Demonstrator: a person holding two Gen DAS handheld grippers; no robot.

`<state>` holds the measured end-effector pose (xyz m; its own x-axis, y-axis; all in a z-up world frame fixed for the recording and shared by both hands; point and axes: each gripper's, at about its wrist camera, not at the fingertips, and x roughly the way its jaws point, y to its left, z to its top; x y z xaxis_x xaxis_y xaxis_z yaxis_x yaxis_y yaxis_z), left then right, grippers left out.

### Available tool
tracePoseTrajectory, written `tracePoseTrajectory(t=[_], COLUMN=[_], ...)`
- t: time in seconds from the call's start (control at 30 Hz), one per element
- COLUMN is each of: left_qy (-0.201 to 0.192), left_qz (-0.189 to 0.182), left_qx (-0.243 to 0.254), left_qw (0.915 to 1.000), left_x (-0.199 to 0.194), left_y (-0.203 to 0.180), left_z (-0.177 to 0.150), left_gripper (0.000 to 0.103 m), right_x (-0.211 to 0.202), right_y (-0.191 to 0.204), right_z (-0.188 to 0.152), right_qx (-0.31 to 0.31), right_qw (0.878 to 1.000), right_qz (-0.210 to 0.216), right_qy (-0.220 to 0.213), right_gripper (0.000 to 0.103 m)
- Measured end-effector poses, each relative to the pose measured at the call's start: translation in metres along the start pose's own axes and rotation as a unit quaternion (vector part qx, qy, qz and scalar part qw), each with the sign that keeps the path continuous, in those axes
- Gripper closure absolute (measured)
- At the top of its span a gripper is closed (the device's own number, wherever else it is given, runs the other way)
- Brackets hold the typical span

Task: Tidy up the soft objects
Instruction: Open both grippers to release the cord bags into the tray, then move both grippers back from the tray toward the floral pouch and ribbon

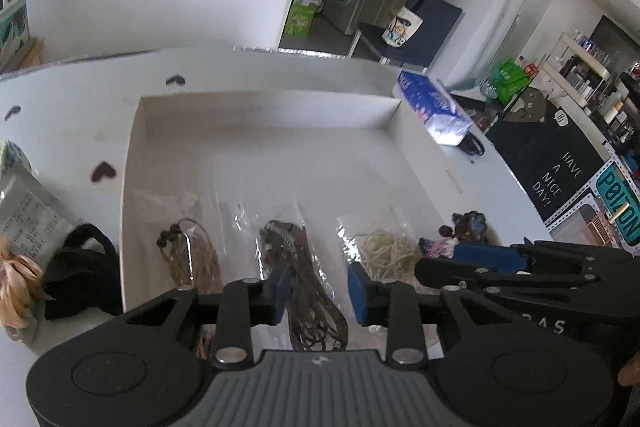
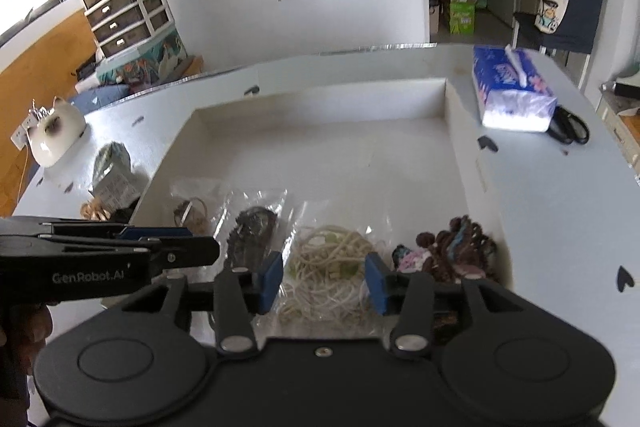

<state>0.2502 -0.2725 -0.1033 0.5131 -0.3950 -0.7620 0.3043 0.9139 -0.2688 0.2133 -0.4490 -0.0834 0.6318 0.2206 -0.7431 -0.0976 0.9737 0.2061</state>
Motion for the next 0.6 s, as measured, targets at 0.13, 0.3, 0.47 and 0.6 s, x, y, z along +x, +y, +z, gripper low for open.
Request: tracePoseTrajectory(t=[0.13, 0.3, 0.47, 0.6], left_qy=[-0.015, -0.033, -0.048, -0.058], left_qz=[0.001, 0.005, 0.010, 0.016], left_qx=[0.010, 0.016, 0.018, 0.019], left_qw=[0.9998, 0.9993, 0.9986, 0.9980], left_x=[-0.014, -0.030, -0.044, -0.053], left_y=[-0.003, -0.006, -0.005, -0.005], left_z=[0.000, -0.005, -0.011, -0.018], left_gripper=[0.059, 0.048, 0.033, 0.019], right_x=[-0.017, -0.033, -0.048, -0.057], right_y=[0.002, 0.002, 0.001, 0.000], right_z=[-0.003, -0.008, -0.017, -0.024], right_qx=[-0.003, 0.001, -0.001, 0.000], right_qw=[1.000, 0.999, 0.997, 0.996], right_qz=[-0.005, -0.016, -0.034, -0.043], right_qy=[-0.027, -0.050, -0.070, -0.079], right_gripper=[0.044, 0.040, 0.031, 0.025])
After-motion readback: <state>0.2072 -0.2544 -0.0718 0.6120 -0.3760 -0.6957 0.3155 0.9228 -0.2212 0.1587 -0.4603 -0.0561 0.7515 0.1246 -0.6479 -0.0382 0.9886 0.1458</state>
